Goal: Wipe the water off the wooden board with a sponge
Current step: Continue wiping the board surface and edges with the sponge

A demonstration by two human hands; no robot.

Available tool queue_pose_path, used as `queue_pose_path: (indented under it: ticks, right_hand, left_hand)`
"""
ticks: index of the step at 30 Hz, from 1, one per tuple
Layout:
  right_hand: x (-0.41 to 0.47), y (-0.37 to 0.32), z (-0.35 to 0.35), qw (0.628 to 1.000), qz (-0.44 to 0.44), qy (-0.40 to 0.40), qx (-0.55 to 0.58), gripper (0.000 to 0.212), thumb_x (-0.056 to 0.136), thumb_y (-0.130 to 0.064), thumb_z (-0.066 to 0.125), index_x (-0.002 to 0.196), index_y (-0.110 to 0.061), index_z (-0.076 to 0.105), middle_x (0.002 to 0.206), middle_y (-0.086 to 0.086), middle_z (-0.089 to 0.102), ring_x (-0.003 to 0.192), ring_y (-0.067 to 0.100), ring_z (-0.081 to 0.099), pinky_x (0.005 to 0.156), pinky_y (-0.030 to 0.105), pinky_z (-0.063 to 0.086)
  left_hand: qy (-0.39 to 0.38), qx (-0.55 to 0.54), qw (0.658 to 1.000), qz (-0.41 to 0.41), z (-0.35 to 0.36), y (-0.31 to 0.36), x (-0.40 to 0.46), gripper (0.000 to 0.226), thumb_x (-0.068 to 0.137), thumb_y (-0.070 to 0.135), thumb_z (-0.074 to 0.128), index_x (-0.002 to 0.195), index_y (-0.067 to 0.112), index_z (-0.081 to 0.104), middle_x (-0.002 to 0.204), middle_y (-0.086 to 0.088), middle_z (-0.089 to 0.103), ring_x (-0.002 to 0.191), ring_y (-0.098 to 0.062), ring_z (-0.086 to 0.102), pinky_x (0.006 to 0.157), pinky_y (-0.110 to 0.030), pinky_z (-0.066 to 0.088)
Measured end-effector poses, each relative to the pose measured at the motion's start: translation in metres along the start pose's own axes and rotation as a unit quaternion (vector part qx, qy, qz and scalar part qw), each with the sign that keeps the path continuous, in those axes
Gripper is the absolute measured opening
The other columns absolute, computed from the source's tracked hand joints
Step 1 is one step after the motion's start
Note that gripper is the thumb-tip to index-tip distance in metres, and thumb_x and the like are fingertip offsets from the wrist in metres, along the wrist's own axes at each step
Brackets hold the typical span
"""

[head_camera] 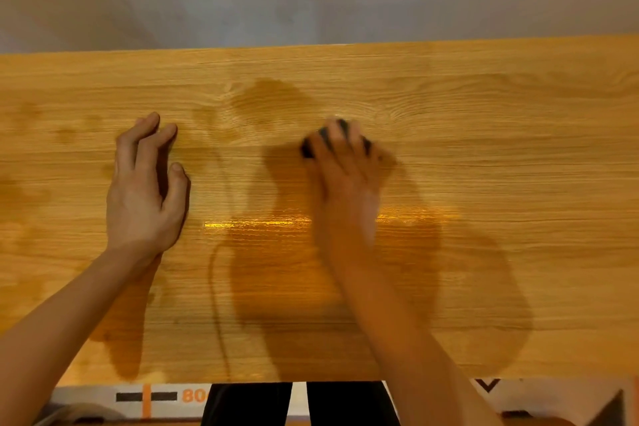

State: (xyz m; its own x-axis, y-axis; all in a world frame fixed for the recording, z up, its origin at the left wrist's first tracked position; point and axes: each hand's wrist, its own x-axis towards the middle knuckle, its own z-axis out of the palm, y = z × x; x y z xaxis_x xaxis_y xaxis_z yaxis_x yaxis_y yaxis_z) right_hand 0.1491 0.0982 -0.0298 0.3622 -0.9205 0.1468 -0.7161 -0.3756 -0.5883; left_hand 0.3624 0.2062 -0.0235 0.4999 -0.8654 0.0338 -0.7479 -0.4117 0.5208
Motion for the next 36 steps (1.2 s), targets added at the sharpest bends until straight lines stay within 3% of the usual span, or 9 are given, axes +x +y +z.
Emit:
queue_pose_path:
  ticks: [3, 6, 10, 13, 18, 21, 24, 30, 36]
  right_hand:
    - [0.011, -0.031, 0.023, 0.995, -0.083, -0.048, 0.019, 0.035, 0.088, -0.012, 0.067, 0.122, -0.009, 0.064, 0.140, 0.010, 0.054, 0.139, 0.032, 0.039, 0.118, 0.049, 0.022]
    - [0.017, -0.005, 0.003, 0.983, -0.145, -0.110, 0.027, 0.040, 0.084, -0.002, 0.072, 0.123, -0.008, 0.065, 0.140, 0.011, 0.055, 0.137, 0.033, 0.042, 0.116, 0.047, 0.021]
    - [0.011, 0.052, -0.055, 0.998, -0.010, -0.062, 0.003, 0.032, 0.097, -0.007, 0.055, 0.128, -0.008, 0.060, 0.143, 0.012, 0.050, 0.141, 0.030, 0.036, 0.118, 0.051, 0.022]
    - [0.010, 0.039, -0.049, 0.995, 0.101, 0.013, -0.018, 0.034, 0.101, -0.012, 0.046, 0.133, -0.007, 0.056, 0.148, 0.013, 0.044, 0.143, 0.031, 0.030, 0.120, 0.046, 0.015]
    - [0.023, -0.052, 0.036, 0.995, -0.039, -0.068, -0.066, 0.035, 0.083, -0.004, 0.068, 0.117, -0.011, 0.063, 0.134, 0.011, 0.057, 0.132, 0.036, 0.045, 0.108, 0.055, 0.037]
    - [0.020, -0.098, 0.072, 0.993, -0.088, -0.082, -0.009, 0.041, 0.087, -0.015, 0.068, 0.127, -0.009, 0.060, 0.146, 0.009, 0.048, 0.141, 0.033, 0.035, 0.117, 0.049, 0.024]
    - [0.020, -0.073, 0.053, 0.987, -0.129, -0.100, -0.002, 0.043, 0.088, -0.006, 0.067, 0.129, -0.009, 0.060, 0.146, 0.009, 0.048, 0.141, 0.030, 0.035, 0.118, 0.045, 0.021]
    - [0.020, 0.033, -0.048, 0.993, 0.007, -0.110, -0.042, 0.040, 0.102, -0.022, 0.043, 0.142, -0.019, 0.048, 0.155, 0.000, 0.033, 0.149, 0.019, 0.018, 0.122, 0.047, 0.011]
    - [0.115, 0.045, -0.030, 0.994, 0.102, -0.009, -0.046, 0.041, 0.104, -0.021, 0.040, 0.144, -0.015, 0.046, 0.157, 0.007, 0.030, 0.148, 0.027, 0.018, 0.122, 0.046, 0.009]
  left_hand:
    - [-0.008, 0.004, 1.000, 0.003, 0.000, 0.000, 0.000, 0.047, 0.102, 0.025, 0.042, 0.146, 0.009, 0.045, 0.149, 0.007, 0.033, 0.151, -0.021, 0.029, 0.116, -0.029, 0.031]
    - [-0.008, 0.001, 1.000, 0.002, -0.001, 0.000, 0.000, 0.047, 0.102, 0.024, 0.042, 0.146, 0.008, 0.045, 0.149, 0.007, 0.032, 0.151, -0.021, 0.030, 0.114, -0.018, 0.028]
    - [-0.011, -0.007, 1.000, -0.002, 0.000, -0.003, -0.001, 0.047, 0.102, 0.023, 0.044, 0.146, 0.008, 0.045, 0.156, -0.008, 0.035, 0.152, -0.022, 0.029, 0.112, -0.029, 0.033]
    - [-0.014, -0.014, 1.000, -0.005, 0.000, -0.006, 0.001, 0.048, 0.102, 0.025, 0.043, 0.147, 0.009, 0.045, 0.157, -0.009, 0.035, 0.152, -0.024, 0.029, 0.113, -0.034, 0.034]
    - [-0.009, -0.025, 0.999, 0.032, 0.000, -0.010, 0.001, 0.046, 0.100, 0.017, 0.046, 0.145, 0.004, 0.048, 0.154, -0.015, 0.039, 0.150, -0.030, 0.032, 0.117, -0.044, 0.037]
    - [-0.024, -0.024, 0.999, 0.014, -0.001, -0.008, 0.002, 0.048, 0.101, 0.022, 0.043, 0.147, 0.007, 0.046, 0.157, -0.011, 0.036, 0.152, -0.026, 0.029, 0.116, -0.047, 0.039]
    - [-0.036, -0.024, 0.999, 0.004, -0.001, -0.008, 0.002, 0.049, 0.100, 0.023, 0.043, 0.147, 0.008, 0.044, 0.159, -0.008, 0.033, 0.154, -0.023, 0.025, 0.116, -0.049, 0.040]
    - [-0.043, -0.020, 0.999, 0.018, 0.000, -0.011, 0.001, 0.050, 0.100, 0.023, 0.043, 0.147, 0.004, 0.043, 0.158, -0.010, 0.031, 0.153, -0.029, 0.026, 0.109, -0.055, 0.045]
    - [-0.030, -0.028, 0.999, 0.000, -0.001, -0.007, 0.002, 0.050, 0.100, 0.022, 0.043, 0.147, 0.007, 0.044, 0.158, -0.006, 0.032, 0.154, -0.023, 0.024, 0.114, -0.048, 0.040]
